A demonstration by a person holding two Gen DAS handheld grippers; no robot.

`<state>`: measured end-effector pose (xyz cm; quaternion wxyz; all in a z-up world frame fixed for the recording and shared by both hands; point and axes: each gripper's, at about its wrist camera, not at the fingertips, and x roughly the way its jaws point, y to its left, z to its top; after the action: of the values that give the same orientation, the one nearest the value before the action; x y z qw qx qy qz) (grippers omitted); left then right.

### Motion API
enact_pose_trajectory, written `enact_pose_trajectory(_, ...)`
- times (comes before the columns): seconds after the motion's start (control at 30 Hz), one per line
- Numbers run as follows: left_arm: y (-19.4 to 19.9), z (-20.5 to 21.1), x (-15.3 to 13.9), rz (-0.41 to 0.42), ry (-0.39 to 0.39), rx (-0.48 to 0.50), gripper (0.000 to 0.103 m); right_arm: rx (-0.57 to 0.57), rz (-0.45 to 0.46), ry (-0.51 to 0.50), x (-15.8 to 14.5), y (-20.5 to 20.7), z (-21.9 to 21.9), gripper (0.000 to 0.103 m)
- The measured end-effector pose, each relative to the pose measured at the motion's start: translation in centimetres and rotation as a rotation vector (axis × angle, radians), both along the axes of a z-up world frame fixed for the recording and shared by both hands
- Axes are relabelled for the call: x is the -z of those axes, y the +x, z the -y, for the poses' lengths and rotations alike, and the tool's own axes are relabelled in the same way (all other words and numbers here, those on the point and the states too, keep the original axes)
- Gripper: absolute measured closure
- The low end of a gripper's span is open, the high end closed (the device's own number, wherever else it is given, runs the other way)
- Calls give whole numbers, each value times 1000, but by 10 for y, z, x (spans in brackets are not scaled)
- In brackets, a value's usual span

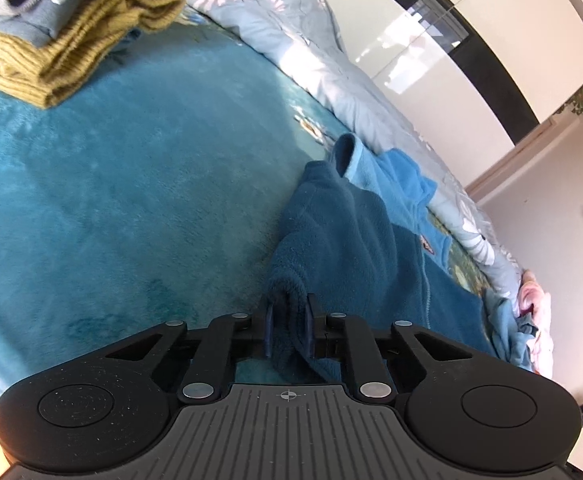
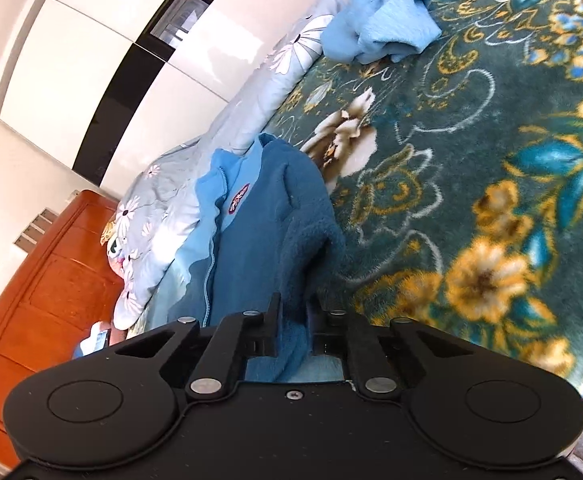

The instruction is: Fold clothes

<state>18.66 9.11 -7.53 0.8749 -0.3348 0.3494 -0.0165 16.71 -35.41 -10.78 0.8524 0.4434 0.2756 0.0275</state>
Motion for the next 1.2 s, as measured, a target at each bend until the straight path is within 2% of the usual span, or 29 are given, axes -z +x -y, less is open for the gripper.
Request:
enact_pose_trajectory(0.13,-6,-4,6,-12,-14,6,91,3,-39,-19,1,-9,2,99)
enact_pose_trajectory(0.2,-9,-5,9,-13,-29,3,90,3,-55,-22,3,-12,3,99)
enact_pose_trajectory(0.3,-13,-7,7,-14,-9,20,90,5,-49,-21,2,-17,5,98)
enact_pose_trajectory(0.4,-20,-7,1,-12,49,40,87,3,-44,-40,-5,-22,8,95)
enact_pose_trajectory(0.43,-23,-8,-2,-5,68,39,77,3,-39,-50,-8,-24,9,95)
enact_pose_trajectory(0.47,-25,-8,-4,3,85,37,61,2,-30,-65,-12,-27,9,94)
enact_pose_trajectory(0.6,-29,-4,-18,45,167,67,44,-11,-3,-143,-23,-34,6,91)
enact_pose_trajectory(0.63,-28,-2,-22,57,193,80,29,-15,8,-162,-26,-34,5,89)
enact_pose_trajectory(0.67,-28,0,-26,75,216,94,22,-18,18,-180,-28,-34,4,88)
enact_pose_trajectory(0.7,-28,3,-30,97,234,111,21,-21,28,-199,-31,-34,3,83)
enact_pose_trajectory(0.73,-27,6,-34,116,246,126,16,-25,38,-217,-34,-35,2,72)
enact_pose_trajectory(0.77,-25,9,-36,129,257,135,2,-28,48,-236,-37,-35,0,66)
enact_pose_trajectory(0.8,-23,12,-39,144,268,140,1,-31,59,-254,-39,-35,-1,51)
enact_pose_trajectory(0.83,-20,15,-41,159,275,148,1,-37,72,-271,-42,-35,-2,44)
enact_pose_trajectory(0.87,-17,18,-44,174,280,159,1,-47,92,-282,-45,-33,-4,42)
enact_pose_trajectory(0.9,-15,21,-46,186,285,167,1,-56,112,-294,-47,-31,-6,33)
enact_pose_trajectory(0.93,-11,23,-48,197,290,172,1,-59,131,-306,-49,-29,-8,17)
enact_pose_trajectory(1.0,-3,26,-50,220,306,177,0,-71,177,-324,-52,-24,-13,9)
enact_pose_trajectory(1.07,5,30,-52,250,328,186,0,-90,207,-346,-54,-17,-20,8)
enact_pose_trajectory(1.13,16,33,-54,272,358,202,0,-117,230,-386,-56,-9,-29,1)
enact_pose_trajectory(1.2,32,37,-55,257,382,250,0,-158,231,-415,-56,2,-37,1)
